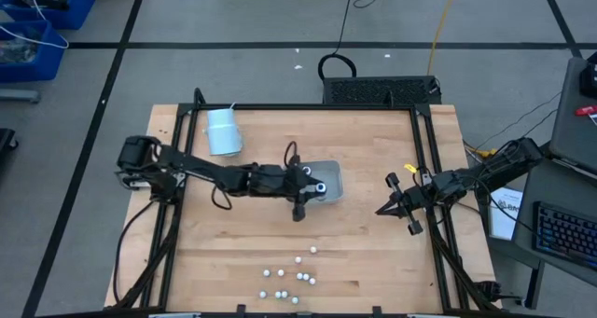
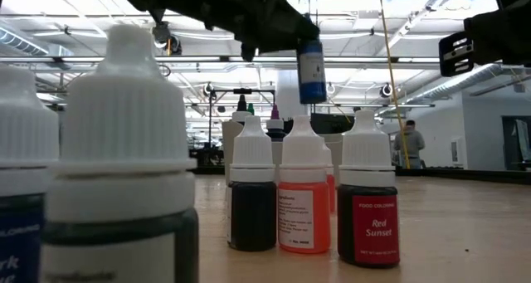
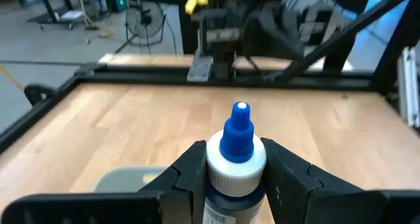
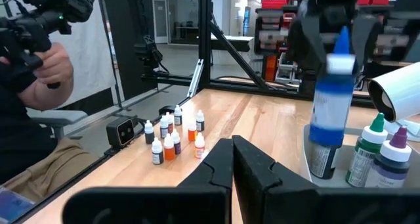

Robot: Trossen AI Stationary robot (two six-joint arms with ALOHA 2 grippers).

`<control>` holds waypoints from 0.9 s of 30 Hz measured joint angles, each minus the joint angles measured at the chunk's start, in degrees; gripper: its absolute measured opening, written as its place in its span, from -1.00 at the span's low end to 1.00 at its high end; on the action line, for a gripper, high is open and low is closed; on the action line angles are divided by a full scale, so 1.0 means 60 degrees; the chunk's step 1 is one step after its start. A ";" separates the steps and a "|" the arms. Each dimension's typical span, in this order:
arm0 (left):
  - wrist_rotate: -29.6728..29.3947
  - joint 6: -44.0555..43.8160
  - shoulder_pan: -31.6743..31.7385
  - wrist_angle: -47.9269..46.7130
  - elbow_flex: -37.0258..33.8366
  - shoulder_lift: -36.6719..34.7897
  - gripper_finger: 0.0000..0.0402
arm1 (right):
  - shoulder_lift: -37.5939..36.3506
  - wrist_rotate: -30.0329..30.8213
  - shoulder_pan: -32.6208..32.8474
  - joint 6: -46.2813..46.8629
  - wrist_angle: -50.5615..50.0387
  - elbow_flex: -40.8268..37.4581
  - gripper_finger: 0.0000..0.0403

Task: Pick & Place food coloring
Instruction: Put the large blue food coloring bottle into the bin

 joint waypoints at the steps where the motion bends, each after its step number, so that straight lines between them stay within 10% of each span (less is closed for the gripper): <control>1: -0.0005 -0.0004 0.0016 0.0010 0.0004 0.0064 -0.40 | 0.0000 0.0000 -0.0002 -0.0031 -0.0003 -0.0004 -1.00; 14: -0.4938 -0.2507 -0.1012 -0.0691 0.0022 0.0187 -0.40 | 0.0000 0.0000 -0.0003 -0.0143 0.0011 0.0000 -1.00; 27: -0.7872 -0.3337 -0.2253 -0.0622 0.0764 0.1261 -0.40 | -0.0006 0.0000 -0.0001 -0.0158 0.0158 -0.0001 -1.00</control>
